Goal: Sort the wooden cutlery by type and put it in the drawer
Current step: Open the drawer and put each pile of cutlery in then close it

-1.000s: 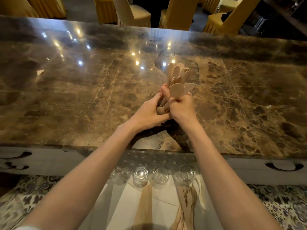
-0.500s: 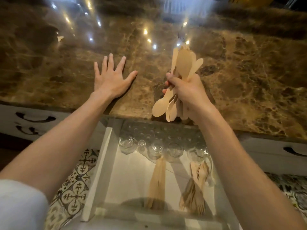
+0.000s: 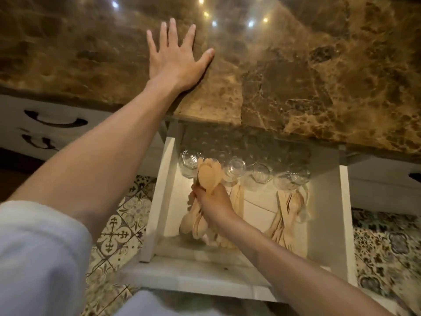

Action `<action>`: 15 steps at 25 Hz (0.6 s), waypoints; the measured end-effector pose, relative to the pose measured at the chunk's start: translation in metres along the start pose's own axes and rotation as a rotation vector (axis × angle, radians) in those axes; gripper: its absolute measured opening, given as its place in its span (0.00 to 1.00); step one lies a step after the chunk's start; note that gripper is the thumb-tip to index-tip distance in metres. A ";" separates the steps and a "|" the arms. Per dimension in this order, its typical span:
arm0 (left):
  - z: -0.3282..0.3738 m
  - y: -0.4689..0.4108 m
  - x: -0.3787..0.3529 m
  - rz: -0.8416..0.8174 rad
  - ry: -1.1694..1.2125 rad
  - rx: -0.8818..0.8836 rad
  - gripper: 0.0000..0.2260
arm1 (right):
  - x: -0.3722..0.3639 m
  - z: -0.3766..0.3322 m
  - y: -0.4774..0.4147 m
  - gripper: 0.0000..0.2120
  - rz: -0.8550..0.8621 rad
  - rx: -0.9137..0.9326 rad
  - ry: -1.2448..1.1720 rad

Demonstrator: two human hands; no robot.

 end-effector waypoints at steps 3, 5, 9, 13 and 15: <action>-0.002 0.000 -0.001 0.014 -0.002 0.007 0.33 | -0.028 0.024 -0.024 0.12 -0.011 -0.071 0.146; -0.001 0.001 -0.001 0.025 0.011 0.007 0.32 | -0.045 0.041 -0.032 0.14 -0.033 -0.161 0.198; -0.001 0.003 -0.001 0.036 0.019 0.005 0.32 | -0.054 0.052 -0.039 0.11 -0.038 -0.288 0.136; -0.001 0.003 0.000 0.067 0.007 0.018 0.32 | -0.058 0.042 -0.035 0.19 0.061 -0.276 0.282; 0.000 0.003 0.001 0.071 0.013 0.013 0.32 | -0.062 0.040 -0.030 0.21 0.064 -0.270 0.263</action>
Point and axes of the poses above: each hand's wrist, its own y-axis away from the middle knuckle, its own x-axis out of the back of the hand, z = x × y, the point moved 3 cm from there along -y, towards the middle knuckle, and after that the axes turned 5 degrees about -z, right-handed, at the moved point
